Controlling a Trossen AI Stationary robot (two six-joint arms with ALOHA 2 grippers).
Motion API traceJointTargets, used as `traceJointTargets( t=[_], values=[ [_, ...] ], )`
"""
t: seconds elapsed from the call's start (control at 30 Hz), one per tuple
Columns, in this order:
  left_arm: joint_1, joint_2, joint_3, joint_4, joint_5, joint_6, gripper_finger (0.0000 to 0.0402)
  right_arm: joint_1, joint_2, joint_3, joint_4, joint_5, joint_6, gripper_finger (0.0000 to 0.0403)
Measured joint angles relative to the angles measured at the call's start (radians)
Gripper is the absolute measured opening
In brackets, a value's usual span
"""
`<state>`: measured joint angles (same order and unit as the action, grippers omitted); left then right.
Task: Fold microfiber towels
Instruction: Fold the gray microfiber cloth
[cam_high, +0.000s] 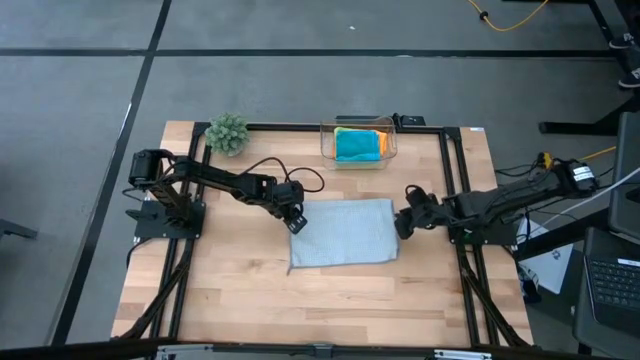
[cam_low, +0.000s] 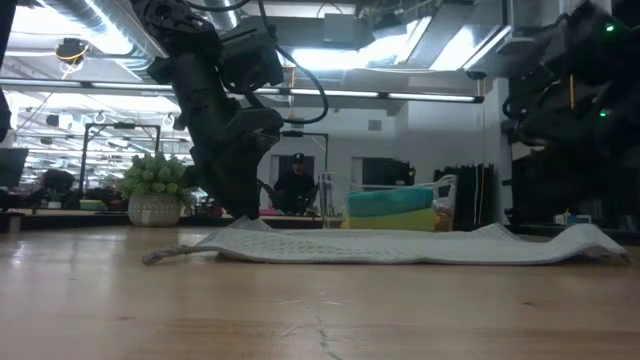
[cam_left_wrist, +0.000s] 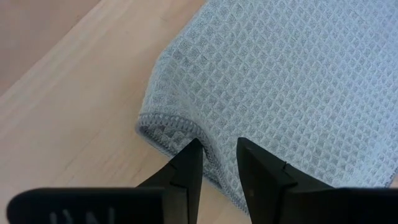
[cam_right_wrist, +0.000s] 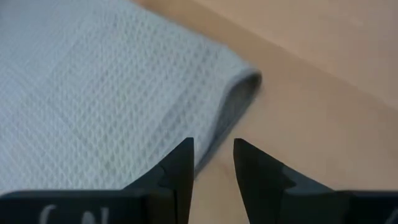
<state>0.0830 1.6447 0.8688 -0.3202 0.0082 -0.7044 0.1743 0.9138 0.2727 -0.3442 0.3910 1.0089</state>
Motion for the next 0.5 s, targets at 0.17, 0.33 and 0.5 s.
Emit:
traceJointTargets(
  t=[0.17, 0.33, 0.5],
  values=[
    [0.0, 0.0, 0.0, 0.0, -0.019, 0.0, 0.0092, -0.077, 0.016, 0.0, 0.073, -0.001, -0.081, 0.0116],
    [0.0, 0.0, 0.0, 0.0, -0.026, 0.0, 0.0092, -0.139, 0.056, 0.0, 0.095, -0.04, -0.099, 0.0116],
    [0.0, 0.0, 0.0, 0.0, -0.026, 0.0, 0.0092, -0.165, 0.103, 0.0, 0.144, -0.094, -0.11, 0.0116]
  ],
)
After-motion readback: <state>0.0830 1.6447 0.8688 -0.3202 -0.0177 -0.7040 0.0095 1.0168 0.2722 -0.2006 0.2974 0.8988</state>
